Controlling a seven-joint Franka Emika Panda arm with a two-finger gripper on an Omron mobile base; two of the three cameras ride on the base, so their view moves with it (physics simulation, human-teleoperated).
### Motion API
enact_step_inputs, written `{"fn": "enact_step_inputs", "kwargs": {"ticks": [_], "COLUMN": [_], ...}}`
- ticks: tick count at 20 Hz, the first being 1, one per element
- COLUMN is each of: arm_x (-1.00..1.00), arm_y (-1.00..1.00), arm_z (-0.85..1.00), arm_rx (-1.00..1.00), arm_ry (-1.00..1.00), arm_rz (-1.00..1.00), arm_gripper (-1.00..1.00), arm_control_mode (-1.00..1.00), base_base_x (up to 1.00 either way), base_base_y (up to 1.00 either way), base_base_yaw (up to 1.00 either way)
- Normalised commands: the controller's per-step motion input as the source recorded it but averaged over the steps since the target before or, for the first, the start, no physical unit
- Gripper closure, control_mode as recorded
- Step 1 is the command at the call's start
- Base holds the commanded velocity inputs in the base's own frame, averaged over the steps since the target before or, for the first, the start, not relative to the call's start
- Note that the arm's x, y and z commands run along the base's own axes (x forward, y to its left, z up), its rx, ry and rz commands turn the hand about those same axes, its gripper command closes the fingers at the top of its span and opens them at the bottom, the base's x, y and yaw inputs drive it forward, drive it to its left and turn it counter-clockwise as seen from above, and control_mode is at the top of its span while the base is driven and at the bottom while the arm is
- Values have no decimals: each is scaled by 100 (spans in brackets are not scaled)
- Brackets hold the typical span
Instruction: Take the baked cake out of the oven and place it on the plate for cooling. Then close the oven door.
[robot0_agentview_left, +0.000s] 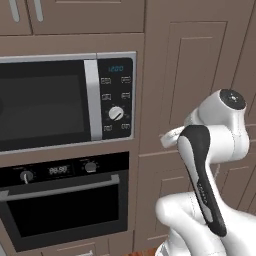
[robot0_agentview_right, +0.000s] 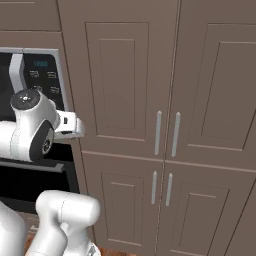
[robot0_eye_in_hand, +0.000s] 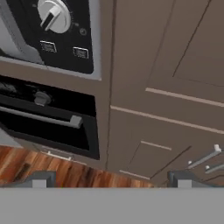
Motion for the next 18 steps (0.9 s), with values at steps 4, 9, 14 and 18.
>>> {"fn": "enact_step_inputs", "kwargs": {"ticks": [4, 9, 14, 18], "arm_x": [-31, -4, 0, -12], "arm_y": [65, 65, 65, 61], "arm_z": [-10, -13, -16, -25], "arm_rx": [-31, -22, -27, -15], "arm_ry": [-3, 2, 2, -9], "arm_rz": [35, 33, 32, 33], "arm_gripper": [-100, -100, -100, -100], "arm_control_mode": [-100, -100, -100, -100], "base_base_x": [0, 0, 0, 0], "base_base_y": [0, 0, 0, 0], "base_base_yaw": [0, 0, 0, 0]}}
